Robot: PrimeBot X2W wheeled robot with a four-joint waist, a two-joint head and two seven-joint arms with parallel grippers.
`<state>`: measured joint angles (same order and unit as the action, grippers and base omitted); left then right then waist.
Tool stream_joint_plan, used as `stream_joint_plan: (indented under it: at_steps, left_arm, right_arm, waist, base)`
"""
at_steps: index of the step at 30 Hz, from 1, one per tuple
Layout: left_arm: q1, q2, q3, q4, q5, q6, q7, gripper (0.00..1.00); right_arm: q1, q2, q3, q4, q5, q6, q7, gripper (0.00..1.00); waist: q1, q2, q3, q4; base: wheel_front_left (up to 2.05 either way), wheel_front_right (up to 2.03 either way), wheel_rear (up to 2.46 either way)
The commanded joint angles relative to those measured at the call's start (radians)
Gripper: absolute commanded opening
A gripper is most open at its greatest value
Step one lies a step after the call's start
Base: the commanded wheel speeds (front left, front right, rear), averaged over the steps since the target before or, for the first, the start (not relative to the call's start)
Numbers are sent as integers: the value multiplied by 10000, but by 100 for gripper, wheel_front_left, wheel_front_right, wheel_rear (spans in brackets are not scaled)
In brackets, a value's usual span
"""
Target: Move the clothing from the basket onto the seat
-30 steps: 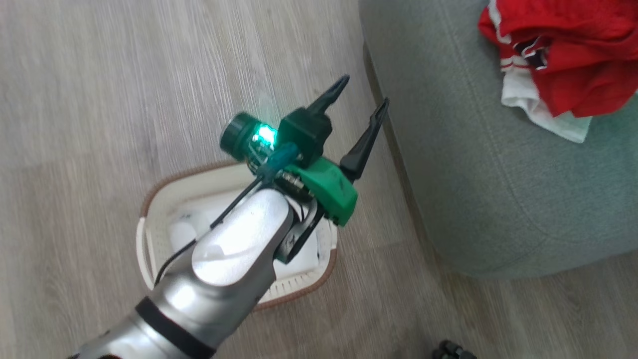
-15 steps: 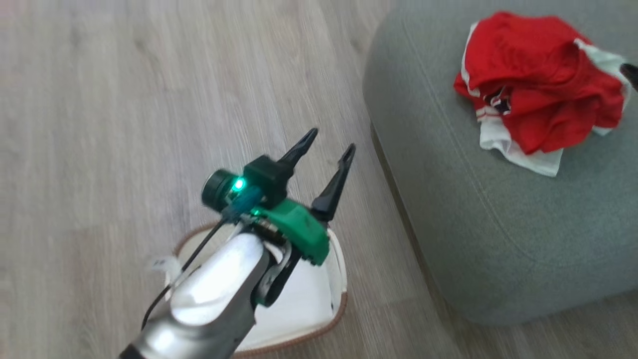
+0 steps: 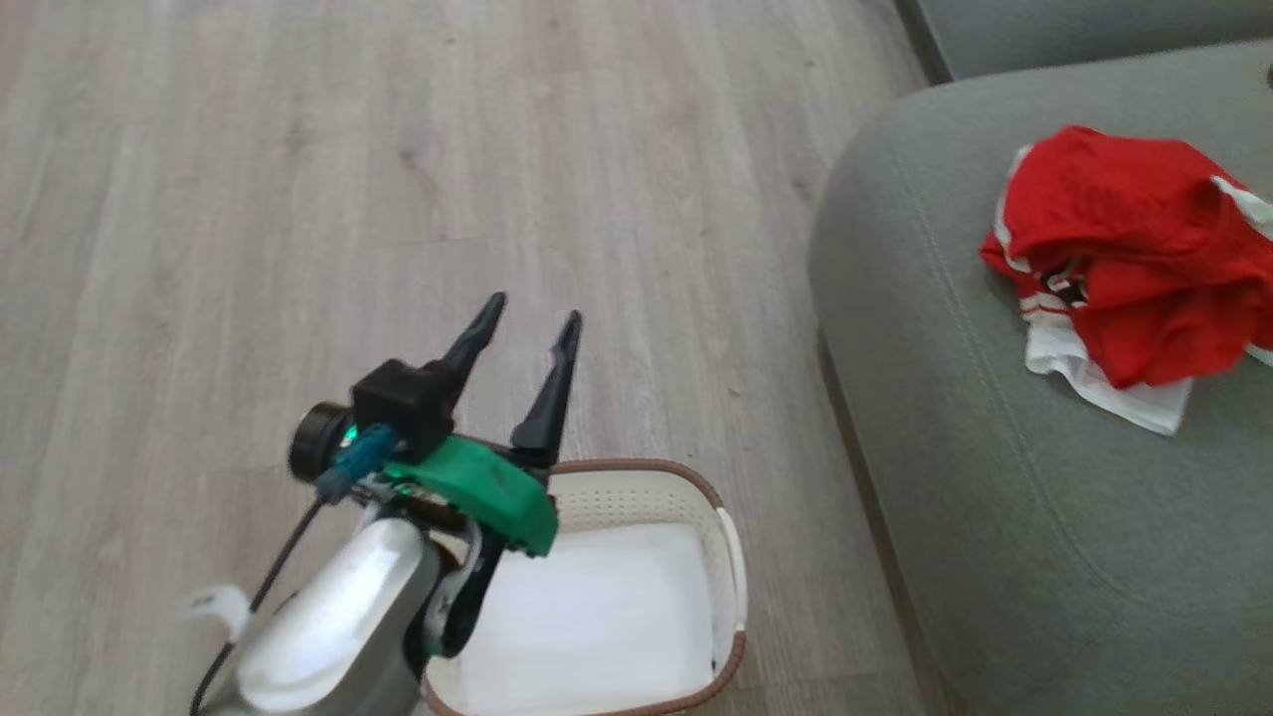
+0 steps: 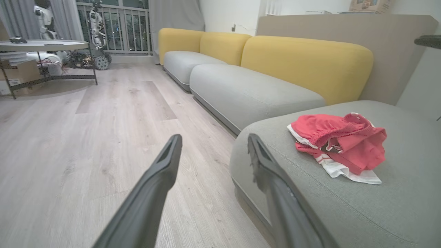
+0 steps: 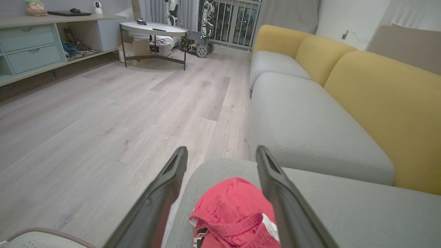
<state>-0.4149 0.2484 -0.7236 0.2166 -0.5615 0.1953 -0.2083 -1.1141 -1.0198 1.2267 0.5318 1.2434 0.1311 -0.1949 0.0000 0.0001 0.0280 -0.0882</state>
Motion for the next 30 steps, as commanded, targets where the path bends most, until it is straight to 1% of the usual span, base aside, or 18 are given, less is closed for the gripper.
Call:
stream_joint_plan:
  at_steps: [1, 4, 5, 7, 10, 11, 16, 20, 22, 25, 28, 30]
  left_arm:
    - [-224, 329, 573, -448, -123, 135, -97, 100]
    - [60, 562, 831, -664, -177, 393, -157, 100]
    - [271, 711, 1016, -786, -204, 577, -210, 100]
    - [505, 828, 1233, -926, -246, 756, -280, 100]
    - [872, 928, 1531, -1094, -263, 1018, -382, 100]
    - [872, 928, 1531, -1094, -263, 1018, -382, 100]
    - [1569, 863, 2055, -1274, -334, 1290, -495, 100]
    - [2037, 627, 2533, -1464, -186, 1354, -526, 100]
    - [2237, 434, 2871, -1664, 68, 1330, -529, 100]
    - [2584, 147, 3400, -1910, 604, 1261, -531, 100]
    - [2880, -169, 3901, -2114, 1200, 1038, -532, 100]
    - [3063, -421, 4204, -2272, 1631, 892, -532, 100]
  right_arm:
    - [600, -479, -282, -58, 38, -4, -328, 100]
    - [1287, -538, -899, -28, 52, -4, -622, 100]
    - [1776, -448, -1665, -104, -129, -4, -657, 100]
    - [2481, -226, -2783, -281, -504, -4, -662, 100]
    - [3875, 380, -4706, -573, -1403, -4, -665, 100]
    - [3875, 380, -4706, -573, -1403, -4, -665, 100]
    - [6572, 1999, -7985, -1713, -3295, -4, -666, 100]
    - [8414, 3446, -9887, -2853, -4796, -4, -667, 100]
    - [9117, 4117, -10608, -3444, -5493, -4, -667, 100]
    - [9962, 5109, -11369, -4251, -6413, -4, -667, 100]
    - [10583, 5930, -11880, -4880, -7095, -4, -668, 100]
    - [10887, 6424, -12106, -5129, -7344, -4, -668, 100]
  waist:
    - [0, -1, -95, 251]
    - [0, -1, -127, 478]
    - [0, -1, -139, 586]
    - [0, -1, -133, 664]
    - [0, -1, -155, 763]
    - [0, -1, -155, 763]
    - [0, -1, -198, 850]
    - [0, -1, -213, 931]
    - [0, -1, -187, 980]
    - [0, -1, -162, 1035]
    - [0, -1, -111, 1091]
    - [0, -1, -64, 1120]
  base:
    - [0, 0, 0]
    - [0, 0, 0]
    - [0, 0, 0]
    - [0, 0, 0]
    - [0, 0, 0]
    - [0, 0, 0]
    - [0, 0, 0]
    - [0, 0, 0]
    - [0, 0, 0]
    - [0, 0, 0]
    - [0, 0, 0]
    - [0, 0, 0]
